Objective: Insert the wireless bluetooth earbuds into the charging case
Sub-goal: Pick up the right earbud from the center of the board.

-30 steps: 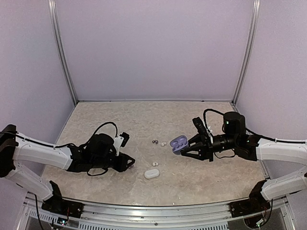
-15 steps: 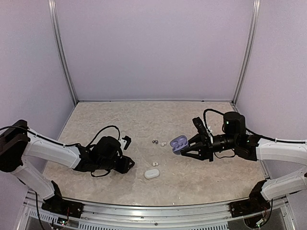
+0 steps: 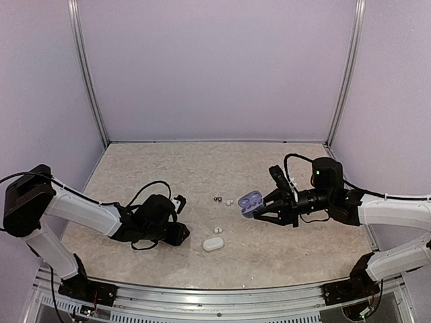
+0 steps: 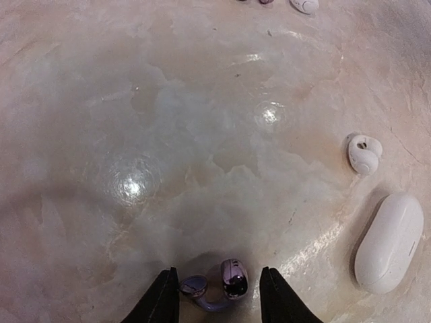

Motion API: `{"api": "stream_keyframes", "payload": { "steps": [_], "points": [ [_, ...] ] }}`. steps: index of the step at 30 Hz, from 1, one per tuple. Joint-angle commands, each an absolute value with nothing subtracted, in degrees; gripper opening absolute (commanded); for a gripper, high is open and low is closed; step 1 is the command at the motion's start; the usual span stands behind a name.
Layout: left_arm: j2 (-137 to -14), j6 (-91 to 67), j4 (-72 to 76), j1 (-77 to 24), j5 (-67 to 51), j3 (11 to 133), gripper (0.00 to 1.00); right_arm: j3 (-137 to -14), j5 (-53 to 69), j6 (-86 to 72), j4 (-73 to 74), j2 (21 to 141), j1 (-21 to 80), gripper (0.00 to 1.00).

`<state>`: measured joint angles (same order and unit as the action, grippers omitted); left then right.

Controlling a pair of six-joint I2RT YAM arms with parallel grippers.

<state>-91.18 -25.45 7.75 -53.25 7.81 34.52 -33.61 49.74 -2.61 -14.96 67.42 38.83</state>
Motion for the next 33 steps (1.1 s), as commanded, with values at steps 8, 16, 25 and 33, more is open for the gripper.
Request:
{"api": "stream_keyframes", "payload": {
  "steps": [8, 16, 25, 33],
  "points": [
    [-94.16, -23.36, 6.73, -53.78, 7.34, 38.23, 0.34, -33.62, 47.91, -1.7, -17.17, 68.72, 38.36, 0.0],
    [-93.17, -21.73, 5.81, -53.74, 6.66, 37.79, 0.39, -33.23, 46.41, -0.68, -19.09, 69.48, 38.36, 0.0],
    [-93.12, -20.66, 6.68, -53.01, 4.38, 36.5, 0.42, -30.67, 44.38, 1.89, -23.56, 67.95, 38.4, 0.0],
    [-92.86, -19.8, 6.41, -52.65, 3.99, 36.15, 0.41, -25.25, 39.42, 3.21, -32.47, 64.79, 38.48, 0.0]
  ]
}}
